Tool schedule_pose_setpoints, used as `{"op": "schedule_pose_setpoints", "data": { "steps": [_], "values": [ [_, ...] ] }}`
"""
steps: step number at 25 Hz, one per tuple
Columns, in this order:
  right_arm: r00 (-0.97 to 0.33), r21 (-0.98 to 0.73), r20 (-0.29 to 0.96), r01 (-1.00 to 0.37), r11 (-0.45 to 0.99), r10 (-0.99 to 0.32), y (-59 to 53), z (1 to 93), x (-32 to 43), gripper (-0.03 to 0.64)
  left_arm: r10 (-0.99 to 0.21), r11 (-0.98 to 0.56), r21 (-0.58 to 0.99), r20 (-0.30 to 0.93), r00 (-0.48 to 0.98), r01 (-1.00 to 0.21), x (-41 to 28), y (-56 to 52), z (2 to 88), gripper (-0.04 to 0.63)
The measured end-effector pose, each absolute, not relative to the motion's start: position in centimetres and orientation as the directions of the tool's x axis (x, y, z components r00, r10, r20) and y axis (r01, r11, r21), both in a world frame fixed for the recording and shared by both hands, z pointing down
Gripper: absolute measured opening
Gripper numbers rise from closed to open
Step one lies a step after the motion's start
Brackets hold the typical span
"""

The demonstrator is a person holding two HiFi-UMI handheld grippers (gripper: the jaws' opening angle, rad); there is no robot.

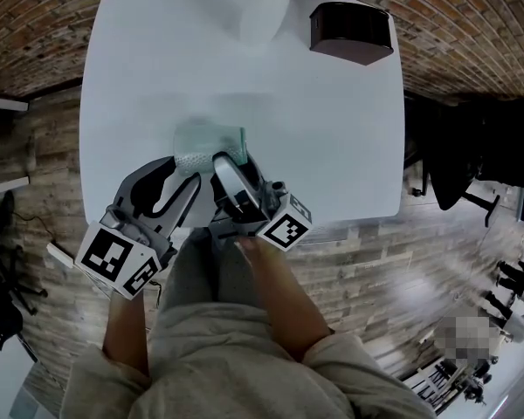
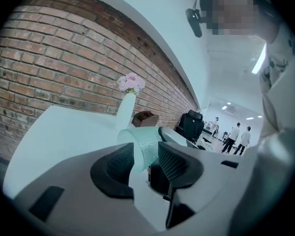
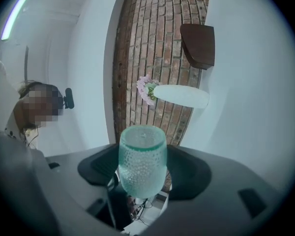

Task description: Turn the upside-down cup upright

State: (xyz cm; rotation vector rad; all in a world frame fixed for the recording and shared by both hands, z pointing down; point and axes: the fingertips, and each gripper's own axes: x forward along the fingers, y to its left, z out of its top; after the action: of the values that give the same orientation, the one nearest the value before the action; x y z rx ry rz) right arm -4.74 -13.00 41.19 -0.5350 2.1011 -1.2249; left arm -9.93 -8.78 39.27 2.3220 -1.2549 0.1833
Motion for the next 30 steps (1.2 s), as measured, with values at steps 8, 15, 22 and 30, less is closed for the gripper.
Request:
{"op": "schedule_pose_setpoints", "data": {
  "steps": [8, 15, 22, 30],
  "values": [
    [-0.701, -0.878, -0.358, 0.028, 0.478, -0.617, -12.8, 41.2, -4.6, 0.303, -0.733, -0.485, 0.366, 0.326, 0.598, -0.794, -8.9, -8.8, 39.1, 0.115],
    [-0.696, -0.876, -0.37, 0.04, 0.481, -0.616, -12.7, 41.4, -4.5, 0.304, -0.718, -0.475, 0.413, 0.329, 0.613, -0.777, -8.7, -8.6, 39.3, 0.097],
    [-0.698, -0.868, -0.387, 0.057, 0.493, -0.602, -12.8, 41.3, -4.7, 0.304, -0.705, -0.487, 0.421, 0.328, 0.629, -0.765, -8.6, -8.6, 39.1, 0.075],
    [-0.696, -0.875, -0.369, 0.038, 0.482, -0.616, -13.1, 41.9, -4.6, 0.308, -0.682, -0.512, 0.439, 0.315, 0.66, -0.738, -8.0, -8.5, 38.8, 0.039]
  ]
}}
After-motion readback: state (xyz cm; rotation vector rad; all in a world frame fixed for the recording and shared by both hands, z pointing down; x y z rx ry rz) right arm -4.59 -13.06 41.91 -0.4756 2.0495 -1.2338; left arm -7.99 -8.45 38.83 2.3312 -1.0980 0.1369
